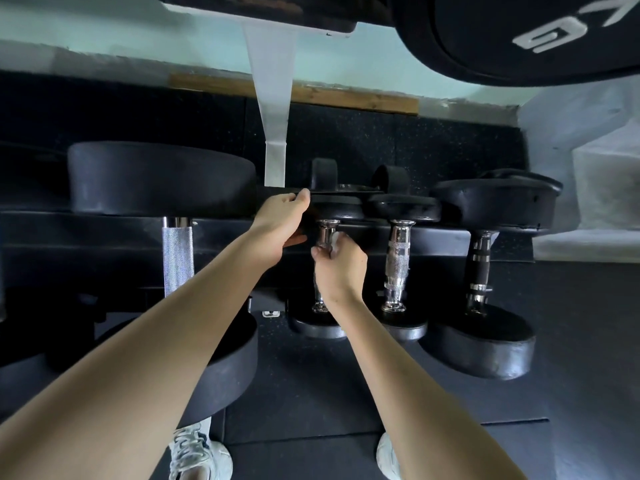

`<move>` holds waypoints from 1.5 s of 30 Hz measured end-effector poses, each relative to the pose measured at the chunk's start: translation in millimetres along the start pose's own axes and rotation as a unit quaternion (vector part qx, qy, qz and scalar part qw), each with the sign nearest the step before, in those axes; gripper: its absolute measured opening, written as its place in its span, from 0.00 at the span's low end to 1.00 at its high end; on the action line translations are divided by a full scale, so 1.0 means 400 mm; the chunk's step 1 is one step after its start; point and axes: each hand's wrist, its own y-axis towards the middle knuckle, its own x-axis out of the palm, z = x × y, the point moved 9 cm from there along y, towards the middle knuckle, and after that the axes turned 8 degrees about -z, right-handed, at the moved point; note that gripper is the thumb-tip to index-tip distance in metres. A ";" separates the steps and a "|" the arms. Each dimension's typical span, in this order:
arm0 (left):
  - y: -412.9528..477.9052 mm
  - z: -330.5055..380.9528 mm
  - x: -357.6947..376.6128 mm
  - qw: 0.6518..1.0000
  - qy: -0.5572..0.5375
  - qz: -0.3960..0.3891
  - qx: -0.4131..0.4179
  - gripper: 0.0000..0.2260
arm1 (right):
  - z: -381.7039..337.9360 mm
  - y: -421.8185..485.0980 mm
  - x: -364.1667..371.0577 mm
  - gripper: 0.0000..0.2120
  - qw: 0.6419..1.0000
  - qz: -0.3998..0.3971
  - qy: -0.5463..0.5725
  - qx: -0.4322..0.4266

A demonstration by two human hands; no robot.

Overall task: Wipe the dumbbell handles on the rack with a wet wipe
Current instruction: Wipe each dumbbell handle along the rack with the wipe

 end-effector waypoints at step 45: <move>-0.103 0.061 0.019 0.979 0.184 0.052 0.068 0.21 | -0.008 -0.085 0.022 0.18 0.924 -0.085 -0.208 -0.308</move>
